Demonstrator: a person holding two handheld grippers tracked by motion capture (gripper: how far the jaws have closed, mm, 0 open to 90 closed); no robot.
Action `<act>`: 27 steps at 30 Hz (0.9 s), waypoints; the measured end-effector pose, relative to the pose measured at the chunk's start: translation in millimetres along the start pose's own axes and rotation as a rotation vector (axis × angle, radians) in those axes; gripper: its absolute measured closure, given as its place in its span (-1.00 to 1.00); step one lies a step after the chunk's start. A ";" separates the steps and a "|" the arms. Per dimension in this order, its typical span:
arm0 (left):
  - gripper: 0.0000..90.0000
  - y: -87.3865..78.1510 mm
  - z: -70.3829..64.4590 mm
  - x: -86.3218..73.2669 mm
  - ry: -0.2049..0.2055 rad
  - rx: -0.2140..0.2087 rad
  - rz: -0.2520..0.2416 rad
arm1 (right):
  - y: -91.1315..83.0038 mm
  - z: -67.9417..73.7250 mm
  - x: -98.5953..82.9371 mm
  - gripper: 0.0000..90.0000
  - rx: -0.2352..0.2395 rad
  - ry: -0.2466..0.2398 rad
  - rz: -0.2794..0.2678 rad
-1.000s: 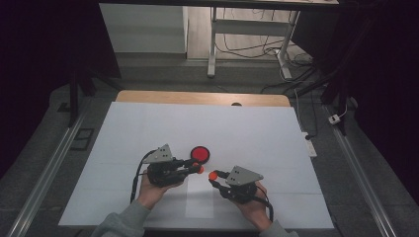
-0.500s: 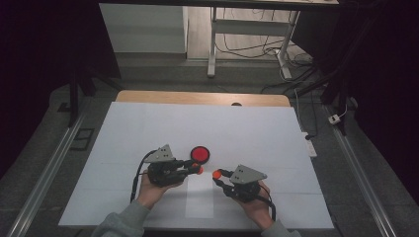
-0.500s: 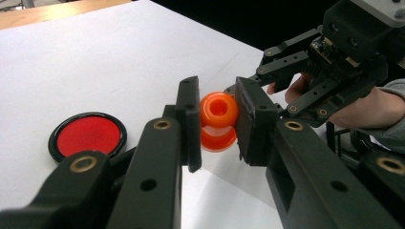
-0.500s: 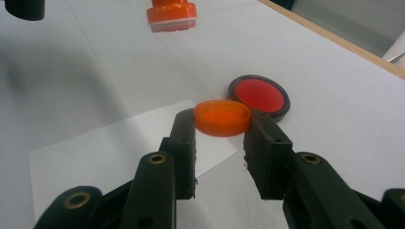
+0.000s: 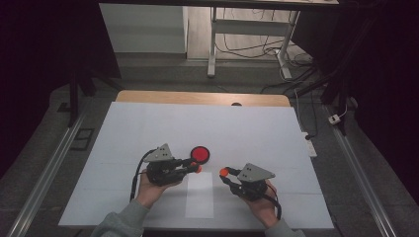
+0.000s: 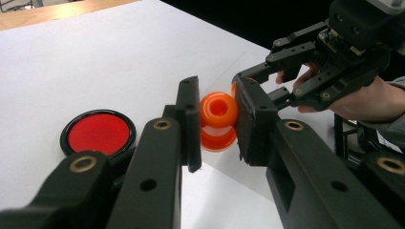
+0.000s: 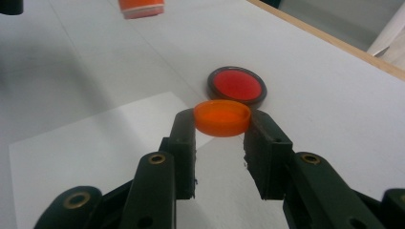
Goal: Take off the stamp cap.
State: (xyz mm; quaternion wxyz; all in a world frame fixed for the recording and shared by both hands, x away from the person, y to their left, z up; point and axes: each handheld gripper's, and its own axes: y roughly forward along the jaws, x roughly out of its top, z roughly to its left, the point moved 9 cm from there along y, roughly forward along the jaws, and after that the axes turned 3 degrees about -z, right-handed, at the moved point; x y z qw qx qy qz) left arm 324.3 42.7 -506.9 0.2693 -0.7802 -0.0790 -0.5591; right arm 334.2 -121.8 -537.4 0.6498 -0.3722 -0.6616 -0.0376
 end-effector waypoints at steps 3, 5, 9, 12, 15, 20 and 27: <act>0.62 -0.2 0.2 0.1 -0.006 -0.001 -0.001 | -3.7 -4.2 -1.5 0.44 -0.005 0.010 -0.004; 0.62 -0.3 0.5 -0.1 -0.007 -0.001 0.001 | -6.6 -7.3 -2.7 0.44 -0.012 0.013 -0.003; 0.61 0.1 1.1 -0.6 -0.007 -0.001 0.005 | -12.9 -13.1 -6.2 0.44 -0.022 0.016 -0.008; 0.62 0.4 1.5 -0.8 -0.009 0.000 0.007 | -18.9 -17.3 -9.5 0.44 -0.032 0.025 -0.007; 0.61 0.5 1.3 -0.9 -0.009 -0.001 0.007 | -25.7 -22.2 -12.3 0.44 -0.049 0.035 -0.009; 0.61 0.0 1.4 -0.7 -0.009 -0.005 0.006 | -37.2 -30.9 -19.2 0.44 -0.071 0.063 -0.012; 0.61 -0.8 2.1 -0.6 -0.009 -0.008 0.007 | -47.4 -41.5 -28.2 0.44 -0.102 0.087 -0.004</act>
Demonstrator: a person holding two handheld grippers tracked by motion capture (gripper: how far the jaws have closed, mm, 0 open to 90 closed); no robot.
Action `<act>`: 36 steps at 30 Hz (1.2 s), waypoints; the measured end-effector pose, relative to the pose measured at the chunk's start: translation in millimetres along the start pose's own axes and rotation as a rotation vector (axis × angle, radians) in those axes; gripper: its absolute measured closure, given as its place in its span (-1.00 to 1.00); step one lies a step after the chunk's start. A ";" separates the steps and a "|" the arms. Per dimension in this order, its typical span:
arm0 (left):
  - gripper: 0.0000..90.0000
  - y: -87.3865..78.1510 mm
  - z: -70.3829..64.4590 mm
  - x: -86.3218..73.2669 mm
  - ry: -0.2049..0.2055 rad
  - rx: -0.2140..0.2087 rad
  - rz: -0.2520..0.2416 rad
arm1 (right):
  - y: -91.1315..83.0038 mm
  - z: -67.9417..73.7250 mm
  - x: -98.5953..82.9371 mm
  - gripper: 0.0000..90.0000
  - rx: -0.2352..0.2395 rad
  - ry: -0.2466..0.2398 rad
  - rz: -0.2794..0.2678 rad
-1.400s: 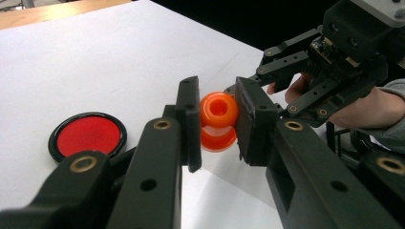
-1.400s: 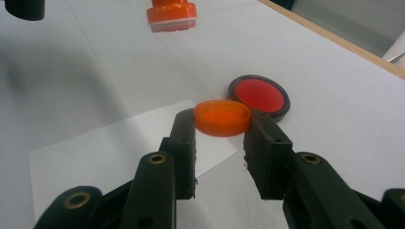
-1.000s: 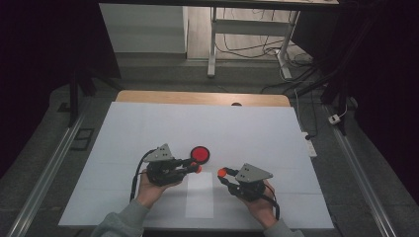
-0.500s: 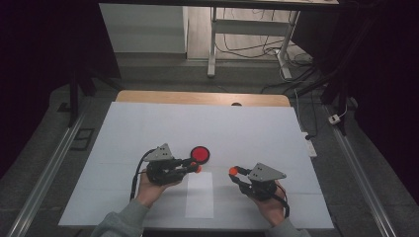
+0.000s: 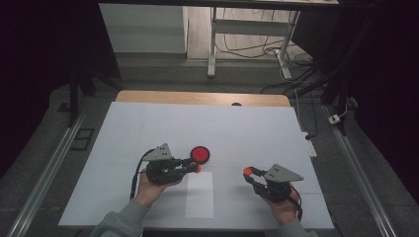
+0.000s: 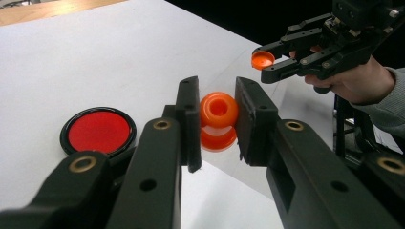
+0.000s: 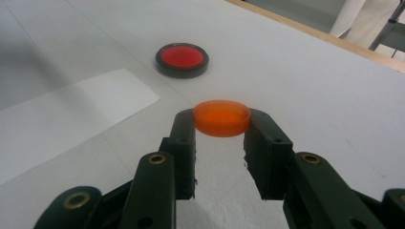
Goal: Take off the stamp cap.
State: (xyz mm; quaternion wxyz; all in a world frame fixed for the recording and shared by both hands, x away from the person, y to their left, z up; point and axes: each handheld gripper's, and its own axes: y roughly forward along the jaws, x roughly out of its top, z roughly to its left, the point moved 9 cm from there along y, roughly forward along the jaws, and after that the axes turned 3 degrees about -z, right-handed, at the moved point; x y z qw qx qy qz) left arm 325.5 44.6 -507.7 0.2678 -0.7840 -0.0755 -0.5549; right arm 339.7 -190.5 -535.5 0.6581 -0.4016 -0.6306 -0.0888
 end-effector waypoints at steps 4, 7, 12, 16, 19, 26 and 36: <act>0.61 -0.8 0.6 0.3 -0.003 0.002 -0.003 | -6.5 -5.4 -4.4 0.44 -0.019 0.005 0.002; 0.61 -1.2 0.9 0.5 -0.004 0.003 -0.004 | -13.3 -9.9 -9.2 0.44 -0.036 0.009 0.008; 0.61 -1.8 1.8 0.8 -0.005 0.007 -0.007 | -28.2 -22.3 -17.8 0.43 -0.076 0.026 0.011; 0.61 -1.7 2.8 0.6 -0.008 0.008 -0.006 | -40.1 -31.9 -22.7 0.43 -0.108 0.046 0.003; 0.61 -1.6 3.2 0.6 -0.009 0.010 -0.006 | -46.9 -37.1 -27.5 0.43 -0.130 0.050 0.010; 0.61 -1.5 4.2 1.4 -0.010 0.019 -0.012 | -49.1 -45.6 -35.7 0.43 -0.148 0.053 0.026; 0.61 -1.5 8.5 4.2 -0.014 0.022 -0.017 | -47.1 -43.3 -35.4 0.43 -0.139 0.044 0.024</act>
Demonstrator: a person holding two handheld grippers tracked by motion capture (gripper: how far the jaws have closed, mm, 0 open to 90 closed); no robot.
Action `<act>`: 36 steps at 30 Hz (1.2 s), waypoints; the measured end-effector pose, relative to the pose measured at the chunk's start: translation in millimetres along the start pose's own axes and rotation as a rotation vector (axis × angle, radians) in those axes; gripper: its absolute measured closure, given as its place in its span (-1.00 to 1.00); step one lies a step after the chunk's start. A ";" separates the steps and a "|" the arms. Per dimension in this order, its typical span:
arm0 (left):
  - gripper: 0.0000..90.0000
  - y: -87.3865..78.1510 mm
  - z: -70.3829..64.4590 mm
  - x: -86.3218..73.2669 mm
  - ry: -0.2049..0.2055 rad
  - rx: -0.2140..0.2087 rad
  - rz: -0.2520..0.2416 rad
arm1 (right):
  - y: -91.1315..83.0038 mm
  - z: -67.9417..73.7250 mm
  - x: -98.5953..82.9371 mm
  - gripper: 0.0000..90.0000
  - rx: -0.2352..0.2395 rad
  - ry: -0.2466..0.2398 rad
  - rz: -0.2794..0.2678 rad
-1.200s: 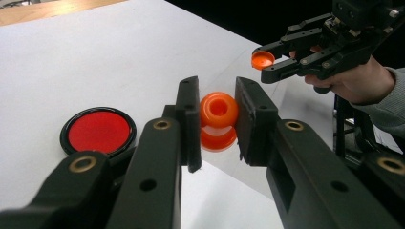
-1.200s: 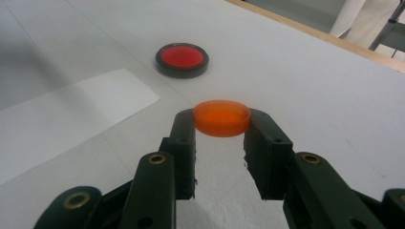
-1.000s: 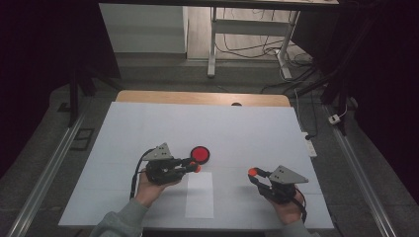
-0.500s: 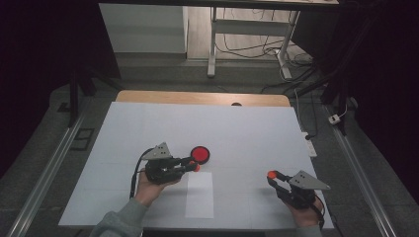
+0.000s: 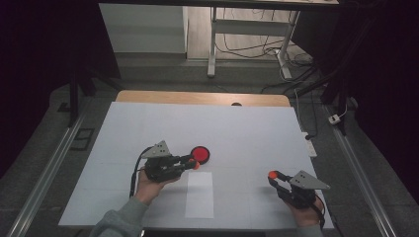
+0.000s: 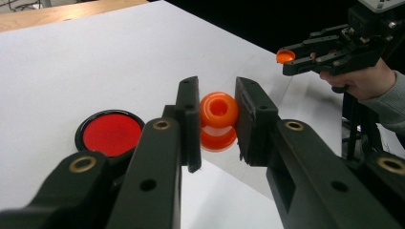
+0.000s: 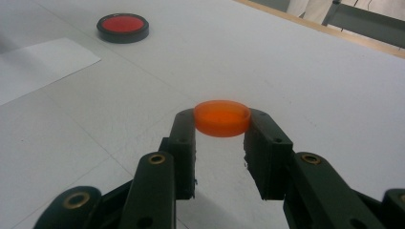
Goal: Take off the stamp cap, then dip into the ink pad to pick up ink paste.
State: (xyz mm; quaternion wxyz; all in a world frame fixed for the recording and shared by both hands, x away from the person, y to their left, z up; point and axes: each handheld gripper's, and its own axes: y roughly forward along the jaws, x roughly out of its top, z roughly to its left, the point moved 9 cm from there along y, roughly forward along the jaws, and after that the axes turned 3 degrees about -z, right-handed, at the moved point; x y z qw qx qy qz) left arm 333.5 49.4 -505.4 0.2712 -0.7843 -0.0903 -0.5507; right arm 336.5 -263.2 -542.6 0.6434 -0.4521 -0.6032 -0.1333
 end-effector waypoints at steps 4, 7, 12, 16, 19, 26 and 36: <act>0.61 0.7 0.2 1.7 0.005 -0.003 0.001 | 0.1 1.1 -0.3 0.43 0.004 -0.004 0.000; 0.61 0.7 1.4 1.9 0.003 -0.002 0.002 | 0.3 1.3 -0.2 0.43 0.005 -0.005 -0.002; 0.61 -0.2 4.3 1.6 0.005 0.006 0.005 | 0.9 1.1 -0.2 0.43 0.007 -0.006 -0.001; 0.61 -1.1 5.4 2.1 0.006 0.011 0.004 | 1.4 1.4 -0.2 0.43 0.008 -0.009 0.000; 0.61 -0.8 6.1 3.2 0.009 0.013 0.004 | 1.2 2.0 0.5 0.43 0.010 -0.012 -0.003; 0.61 2.1 9.4 3.6 0.017 0.022 0.015 | 1.4 0.6 0.1 0.43 0.007 -0.011 -0.003; 0.61 7.3 13.7 3.3 0.025 0.034 0.032 | 1.5 1.2 0.7 0.43 0.005 -0.014 -0.004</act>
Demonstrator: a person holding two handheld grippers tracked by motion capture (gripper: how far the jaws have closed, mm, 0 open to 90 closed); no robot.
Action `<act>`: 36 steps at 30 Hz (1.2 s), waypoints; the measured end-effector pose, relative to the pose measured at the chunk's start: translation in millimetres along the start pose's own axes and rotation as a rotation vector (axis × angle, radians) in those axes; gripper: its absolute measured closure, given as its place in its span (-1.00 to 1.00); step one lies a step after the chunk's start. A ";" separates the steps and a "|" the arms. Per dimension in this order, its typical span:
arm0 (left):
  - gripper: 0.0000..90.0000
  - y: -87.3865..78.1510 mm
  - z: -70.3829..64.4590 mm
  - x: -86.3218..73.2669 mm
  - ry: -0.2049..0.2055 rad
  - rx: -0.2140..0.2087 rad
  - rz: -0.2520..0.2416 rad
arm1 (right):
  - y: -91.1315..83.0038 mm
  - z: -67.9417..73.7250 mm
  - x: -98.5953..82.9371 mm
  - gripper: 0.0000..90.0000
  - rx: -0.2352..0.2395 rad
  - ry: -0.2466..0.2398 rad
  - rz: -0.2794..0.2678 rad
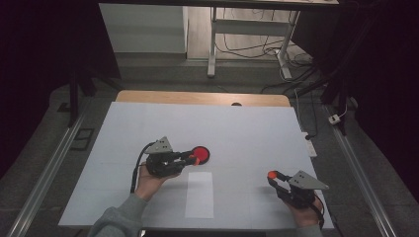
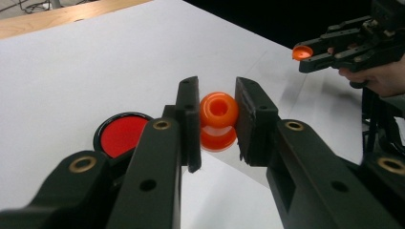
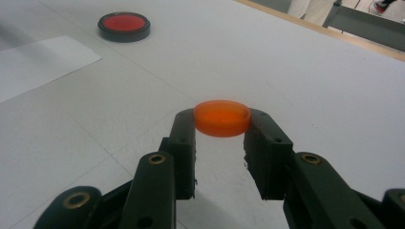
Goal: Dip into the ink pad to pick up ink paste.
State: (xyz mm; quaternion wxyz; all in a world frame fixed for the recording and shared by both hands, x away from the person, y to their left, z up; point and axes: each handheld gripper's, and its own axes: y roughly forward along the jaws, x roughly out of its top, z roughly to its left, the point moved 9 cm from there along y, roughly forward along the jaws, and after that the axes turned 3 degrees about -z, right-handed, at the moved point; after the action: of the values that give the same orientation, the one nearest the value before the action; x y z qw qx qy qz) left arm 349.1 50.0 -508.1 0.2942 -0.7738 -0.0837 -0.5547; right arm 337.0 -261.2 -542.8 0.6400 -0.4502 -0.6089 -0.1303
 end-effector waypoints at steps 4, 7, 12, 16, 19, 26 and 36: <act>0.61 3.4 3.0 1.0 0.003 0.006 0.010 | -0.9 -1.1 0.2 0.43 -0.005 0.001 0.000; 0.61 5.4 5.2 2.3 0.004 0.008 0.013 | -0.8 -1.3 0.3 0.43 -0.005 0.002 -0.001; 0.61 10.3 8.2 5.1 0.006 0.012 0.022 | -0.8 -1.5 0.4 0.43 -0.006 -0.001 -0.001; 0.61 14.2 12.1 6.6 0.002 0.019 0.035 | -0.9 -1.8 0.5 0.43 -0.006 0.003 -0.003; 0.61 16.3 15.8 6.6 -0.002 0.027 0.044 | -0.9 -2.0 0.2 0.43 -0.006 0.003 -0.003; 0.61 25.0 24.8 4.5 -0.014 0.047 0.072 | -0.2 -1.5 0.7 0.43 -0.006 0.002 -0.003; 0.61 45.4 37.7 -3.7 -0.026 0.080 0.117 | 0.3 -2.1 -0.1 0.43 -0.009 0.000 0.001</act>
State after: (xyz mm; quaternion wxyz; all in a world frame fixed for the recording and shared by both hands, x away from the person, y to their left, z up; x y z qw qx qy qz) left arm 398.9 34.5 -535.9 0.3557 -0.7722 -0.0643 -0.5225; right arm 338.6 -262.6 -542.7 0.6380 -0.4536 -0.6080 -0.1326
